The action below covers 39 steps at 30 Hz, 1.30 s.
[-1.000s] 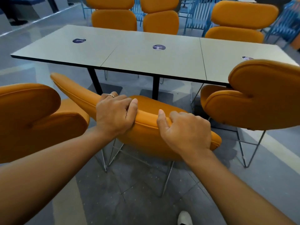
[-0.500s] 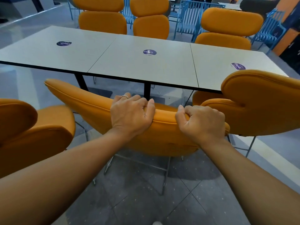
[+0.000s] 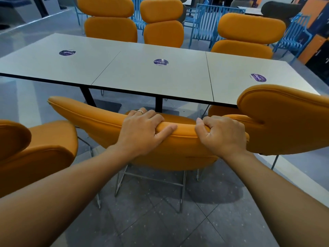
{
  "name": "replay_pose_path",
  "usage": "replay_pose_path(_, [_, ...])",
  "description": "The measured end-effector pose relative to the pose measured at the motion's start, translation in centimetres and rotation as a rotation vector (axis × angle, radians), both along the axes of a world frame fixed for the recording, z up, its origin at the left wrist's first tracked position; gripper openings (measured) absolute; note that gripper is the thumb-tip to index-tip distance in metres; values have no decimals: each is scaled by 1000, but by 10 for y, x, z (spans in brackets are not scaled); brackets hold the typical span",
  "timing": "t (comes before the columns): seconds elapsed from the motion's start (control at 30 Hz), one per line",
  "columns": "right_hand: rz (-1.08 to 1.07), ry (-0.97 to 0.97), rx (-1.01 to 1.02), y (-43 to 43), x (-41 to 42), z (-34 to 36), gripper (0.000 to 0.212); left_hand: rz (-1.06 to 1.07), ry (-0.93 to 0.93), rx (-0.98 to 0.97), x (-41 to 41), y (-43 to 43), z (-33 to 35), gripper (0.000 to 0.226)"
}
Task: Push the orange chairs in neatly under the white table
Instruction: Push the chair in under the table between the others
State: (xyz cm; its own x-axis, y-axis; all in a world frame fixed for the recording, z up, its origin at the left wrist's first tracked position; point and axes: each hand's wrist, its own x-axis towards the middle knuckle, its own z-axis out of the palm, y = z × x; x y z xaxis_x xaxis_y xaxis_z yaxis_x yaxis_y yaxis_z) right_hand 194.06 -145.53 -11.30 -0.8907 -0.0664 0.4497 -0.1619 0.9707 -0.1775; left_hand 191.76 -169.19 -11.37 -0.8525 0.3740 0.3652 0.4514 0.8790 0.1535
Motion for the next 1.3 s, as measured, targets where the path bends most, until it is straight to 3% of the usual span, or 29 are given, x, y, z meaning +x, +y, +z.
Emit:
replay_pose_path(0.17, [-11,-130,5,-18,8,7,80,22,-163,-160,-6,-50,11,89])
replay_pose_path(0.33, [0,-169,198,-56,12,3,100,101,-214,-245,-18,-89,14,100])
replay_pose_path(0.5, [-51,-138,251,-69,5,-1,100,145,-231,-233,-24,-93,15,91])
replay_pose_path(0.93, [63,-105,283,-53,18,0,99,212,-177,-144,27,-87,7,82])
replay_pose_path(1.3, [79,-129,275,-51,7,3,98,147,-100,-128,25,-92,3,72])
